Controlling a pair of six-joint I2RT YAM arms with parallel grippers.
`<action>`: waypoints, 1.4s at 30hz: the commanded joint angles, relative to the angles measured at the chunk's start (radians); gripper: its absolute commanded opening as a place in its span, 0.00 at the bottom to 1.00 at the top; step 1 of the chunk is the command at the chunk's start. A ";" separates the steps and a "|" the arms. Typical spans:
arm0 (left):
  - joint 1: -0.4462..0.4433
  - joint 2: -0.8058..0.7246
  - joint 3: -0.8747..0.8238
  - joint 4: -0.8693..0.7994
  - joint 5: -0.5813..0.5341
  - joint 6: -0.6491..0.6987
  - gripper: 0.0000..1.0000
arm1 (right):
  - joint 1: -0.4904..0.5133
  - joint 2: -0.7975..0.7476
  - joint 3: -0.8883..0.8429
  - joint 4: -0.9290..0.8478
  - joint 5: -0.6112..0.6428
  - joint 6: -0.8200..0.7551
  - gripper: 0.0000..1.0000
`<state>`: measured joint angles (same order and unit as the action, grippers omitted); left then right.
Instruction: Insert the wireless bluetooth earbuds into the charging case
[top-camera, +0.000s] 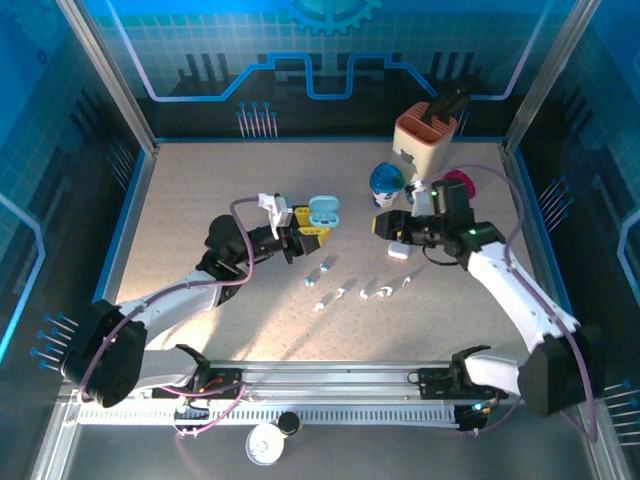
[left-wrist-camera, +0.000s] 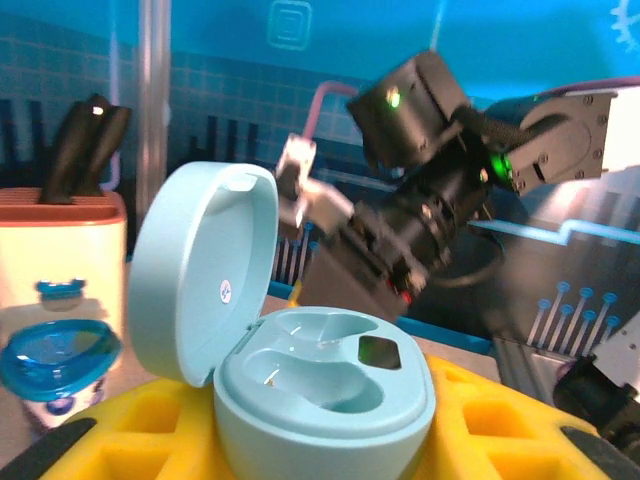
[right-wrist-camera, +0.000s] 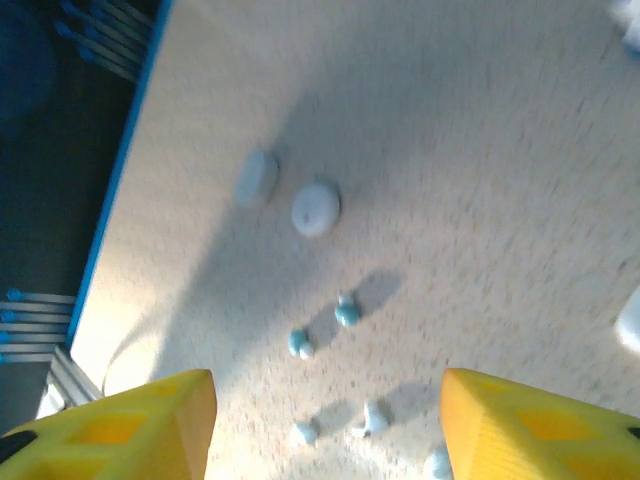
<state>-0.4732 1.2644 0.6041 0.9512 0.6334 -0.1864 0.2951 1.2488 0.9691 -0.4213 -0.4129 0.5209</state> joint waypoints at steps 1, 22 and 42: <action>0.040 -0.038 -0.010 0.058 -0.011 -0.021 0.37 | 0.065 0.093 0.003 -0.053 -0.055 0.064 0.59; 0.473 0.019 0.070 0.136 0.057 -0.130 0.37 | 0.496 0.626 0.470 -0.397 0.394 -0.154 0.56; 0.605 0.021 0.091 0.166 0.087 -0.159 0.37 | 0.692 0.990 0.878 -0.634 0.639 -0.173 0.50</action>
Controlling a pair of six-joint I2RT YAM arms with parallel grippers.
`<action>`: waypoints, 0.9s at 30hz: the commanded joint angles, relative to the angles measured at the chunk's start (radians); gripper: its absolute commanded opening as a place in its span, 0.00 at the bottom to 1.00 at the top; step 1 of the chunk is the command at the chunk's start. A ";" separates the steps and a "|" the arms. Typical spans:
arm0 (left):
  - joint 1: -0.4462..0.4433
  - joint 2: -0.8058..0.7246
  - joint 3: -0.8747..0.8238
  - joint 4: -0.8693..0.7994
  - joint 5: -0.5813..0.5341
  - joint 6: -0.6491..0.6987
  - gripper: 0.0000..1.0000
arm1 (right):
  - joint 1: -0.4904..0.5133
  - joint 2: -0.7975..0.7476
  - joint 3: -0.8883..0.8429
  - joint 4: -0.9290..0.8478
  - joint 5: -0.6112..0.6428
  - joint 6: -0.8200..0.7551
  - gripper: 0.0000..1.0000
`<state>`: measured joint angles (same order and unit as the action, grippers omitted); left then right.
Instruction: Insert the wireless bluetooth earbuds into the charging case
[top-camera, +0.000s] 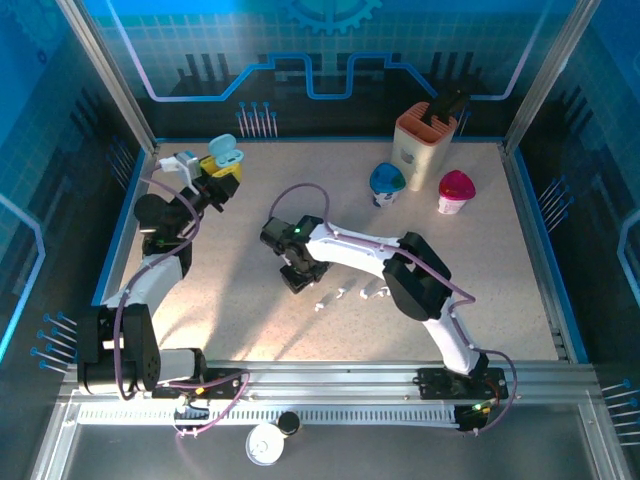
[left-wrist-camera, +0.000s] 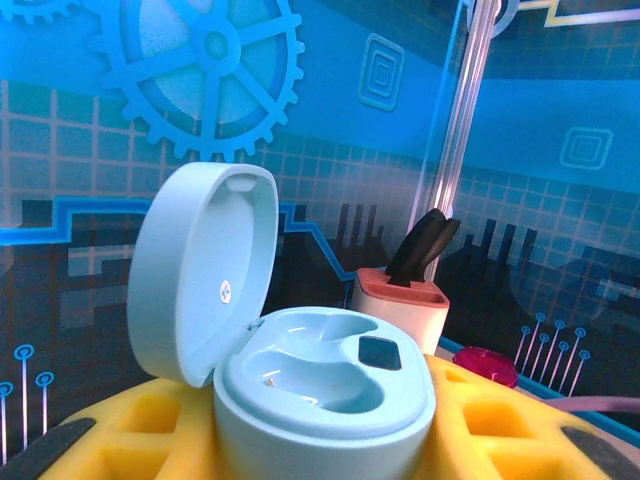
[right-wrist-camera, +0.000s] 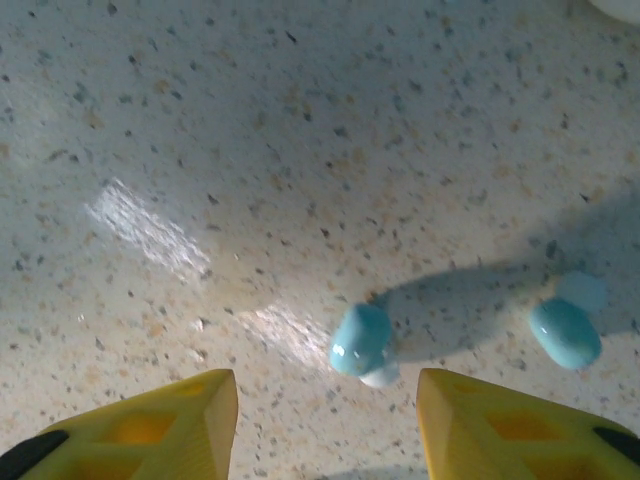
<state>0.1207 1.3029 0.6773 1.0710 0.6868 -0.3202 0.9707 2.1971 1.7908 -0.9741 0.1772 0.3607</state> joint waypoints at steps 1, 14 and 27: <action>0.013 -0.019 0.016 0.049 0.036 -0.026 0.37 | 0.017 0.056 0.071 -0.093 0.061 -0.013 0.49; 0.013 -0.023 0.011 0.058 0.049 -0.026 0.37 | 0.018 0.124 0.135 -0.138 0.110 -0.022 0.41; 0.014 -0.020 0.020 0.052 0.062 -0.024 0.37 | 0.017 0.133 0.136 -0.150 0.152 -0.002 0.35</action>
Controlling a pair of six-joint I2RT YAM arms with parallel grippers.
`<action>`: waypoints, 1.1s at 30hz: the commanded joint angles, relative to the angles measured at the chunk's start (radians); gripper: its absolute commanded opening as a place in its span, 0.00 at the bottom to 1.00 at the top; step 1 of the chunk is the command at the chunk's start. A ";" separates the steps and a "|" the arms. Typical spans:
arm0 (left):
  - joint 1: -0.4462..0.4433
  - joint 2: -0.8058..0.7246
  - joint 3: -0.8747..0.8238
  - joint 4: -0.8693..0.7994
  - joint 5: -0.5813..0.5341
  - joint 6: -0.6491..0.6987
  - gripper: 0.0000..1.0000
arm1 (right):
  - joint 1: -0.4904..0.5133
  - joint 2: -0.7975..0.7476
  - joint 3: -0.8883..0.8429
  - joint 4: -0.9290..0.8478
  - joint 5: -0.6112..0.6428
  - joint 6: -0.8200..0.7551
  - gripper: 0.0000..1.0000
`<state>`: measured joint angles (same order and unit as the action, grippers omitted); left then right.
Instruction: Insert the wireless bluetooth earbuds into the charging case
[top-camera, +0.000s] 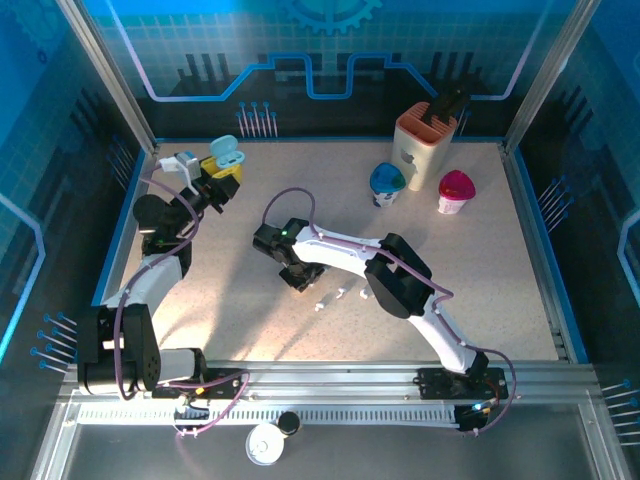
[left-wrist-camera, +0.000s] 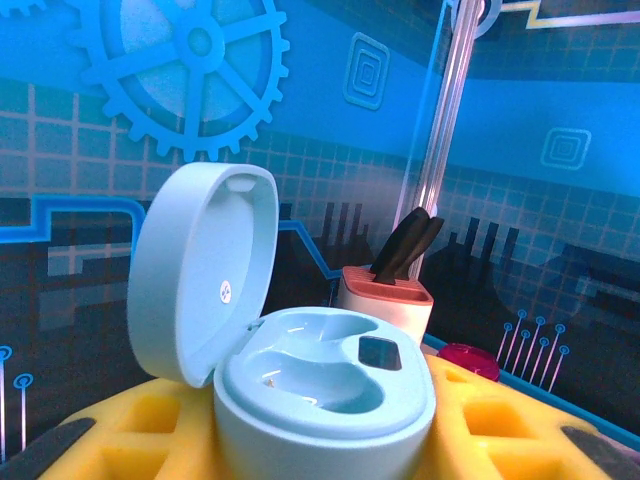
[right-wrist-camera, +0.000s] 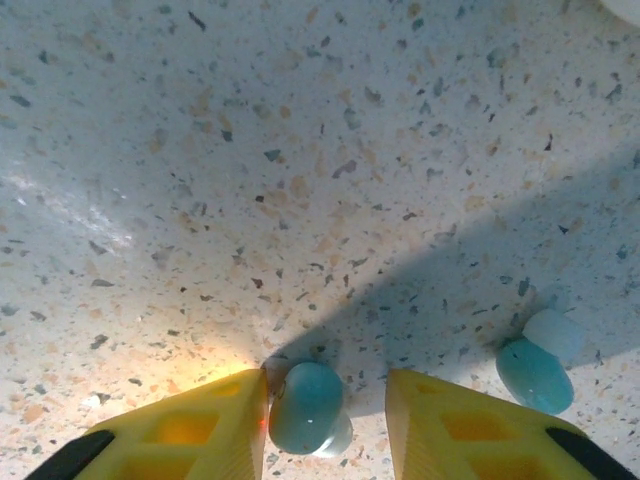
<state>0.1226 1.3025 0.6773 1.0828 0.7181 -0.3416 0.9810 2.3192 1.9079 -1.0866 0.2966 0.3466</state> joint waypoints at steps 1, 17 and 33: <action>0.012 -0.020 0.021 0.040 0.032 -0.002 0.37 | 0.007 0.011 0.017 -0.037 0.036 0.014 0.35; 0.012 -0.017 0.024 0.043 0.037 -0.004 0.37 | 0.007 -0.014 0.008 -0.035 0.064 0.031 0.28; 0.012 -0.015 0.019 0.037 0.050 0.005 0.38 | -0.003 -0.066 -0.034 -0.005 0.066 0.053 0.18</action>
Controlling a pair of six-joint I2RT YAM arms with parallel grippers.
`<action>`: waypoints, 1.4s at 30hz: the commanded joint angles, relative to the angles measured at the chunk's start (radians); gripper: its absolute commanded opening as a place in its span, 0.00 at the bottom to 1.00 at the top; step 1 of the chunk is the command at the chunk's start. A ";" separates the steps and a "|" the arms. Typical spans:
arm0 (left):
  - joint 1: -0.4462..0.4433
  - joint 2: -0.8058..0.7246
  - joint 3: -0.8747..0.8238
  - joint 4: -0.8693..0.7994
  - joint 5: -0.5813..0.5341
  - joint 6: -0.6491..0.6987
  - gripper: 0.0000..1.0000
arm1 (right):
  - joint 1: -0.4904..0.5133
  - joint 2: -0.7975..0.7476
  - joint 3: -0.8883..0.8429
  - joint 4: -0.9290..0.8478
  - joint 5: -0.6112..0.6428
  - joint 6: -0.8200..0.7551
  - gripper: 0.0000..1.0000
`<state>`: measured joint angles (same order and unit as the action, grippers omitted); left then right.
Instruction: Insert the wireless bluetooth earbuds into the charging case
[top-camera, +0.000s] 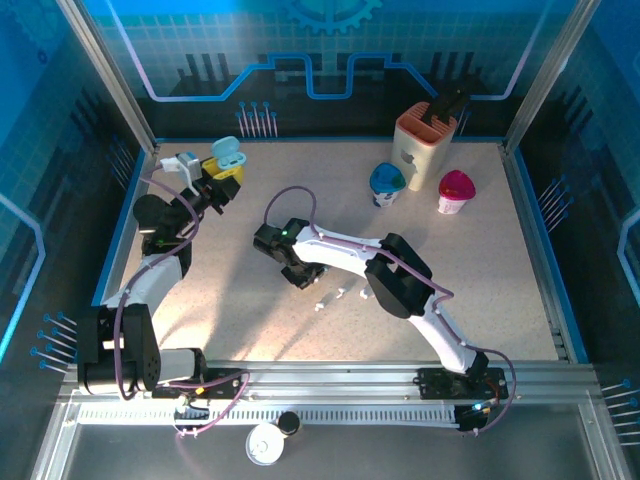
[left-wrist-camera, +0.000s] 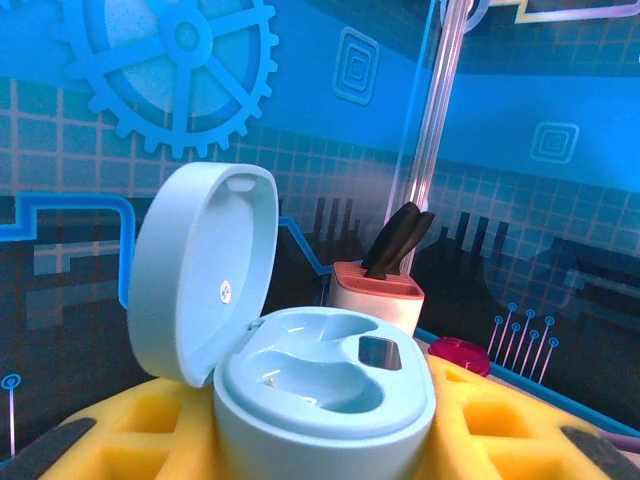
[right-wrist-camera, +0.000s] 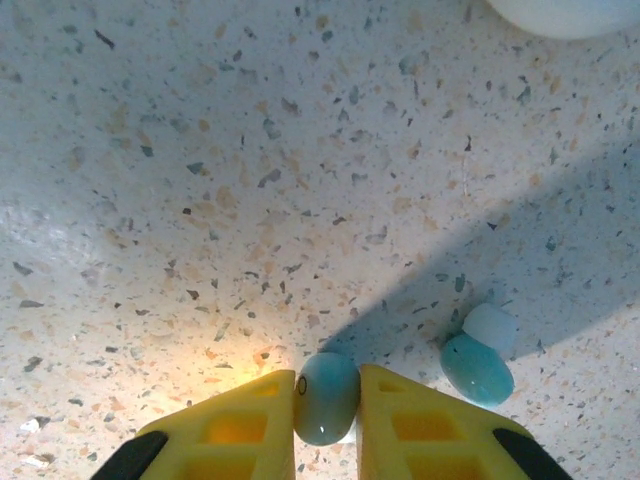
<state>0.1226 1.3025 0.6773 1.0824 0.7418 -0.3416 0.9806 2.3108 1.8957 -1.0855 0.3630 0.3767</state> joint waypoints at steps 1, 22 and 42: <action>0.012 -0.016 0.019 0.034 0.028 0.007 0.37 | -0.010 -0.081 -0.045 0.011 -0.010 0.028 0.18; -0.171 -0.046 0.004 -0.129 0.019 0.204 0.38 | -0.495 -0.730 -0.742 0.516 -0.745 0.341 0.17; -0.507 0.015 -0.013 -0.067 -0.250 0.395 0.37 | -0.638 -1.136 -0.822 0.714 -0.950 0.579 0.18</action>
<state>-0.3443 1.3010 0.6636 0.9710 0.5625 -0.0174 0.3408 1.2030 1.0447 -0.4255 -0.5694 0.9131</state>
